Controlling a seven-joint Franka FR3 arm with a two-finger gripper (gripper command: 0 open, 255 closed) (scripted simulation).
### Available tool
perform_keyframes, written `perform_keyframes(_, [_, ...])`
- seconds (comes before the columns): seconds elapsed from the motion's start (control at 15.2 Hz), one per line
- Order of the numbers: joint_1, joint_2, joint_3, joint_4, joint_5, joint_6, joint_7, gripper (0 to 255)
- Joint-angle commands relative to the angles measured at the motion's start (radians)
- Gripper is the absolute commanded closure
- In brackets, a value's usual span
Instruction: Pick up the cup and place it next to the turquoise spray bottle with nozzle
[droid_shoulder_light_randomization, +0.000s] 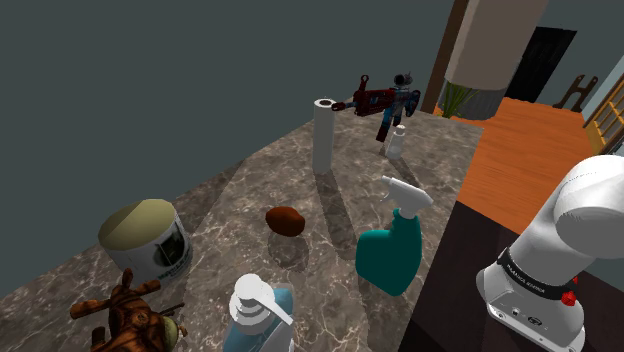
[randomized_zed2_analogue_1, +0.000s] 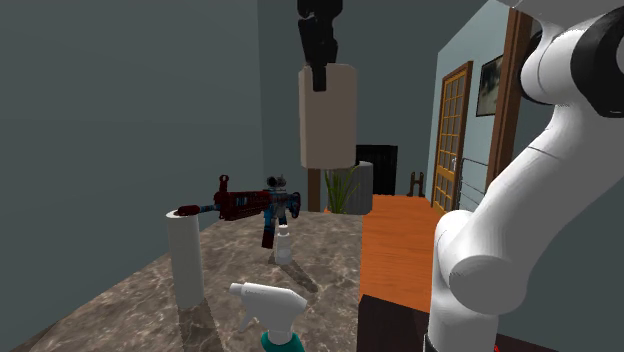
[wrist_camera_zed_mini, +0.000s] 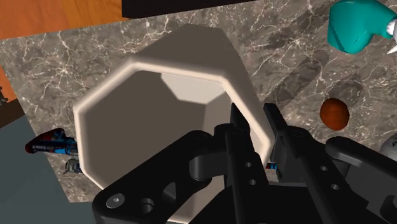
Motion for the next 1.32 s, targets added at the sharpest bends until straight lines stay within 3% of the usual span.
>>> perform_keyframes(0.0, [0.004, 0.001, 0.046, 0.013, 0.031, -0.007, 0.061, 255])
perform_keyframes(0.59, [0.015, 0.059, 0.252, 0.094, 0.143, 0.002, 0.313, 255])
perform_keyframes(1.25, [0.03, -0.05, 0.243, -0.144, 0.16, 0.133, 0.279, 255])
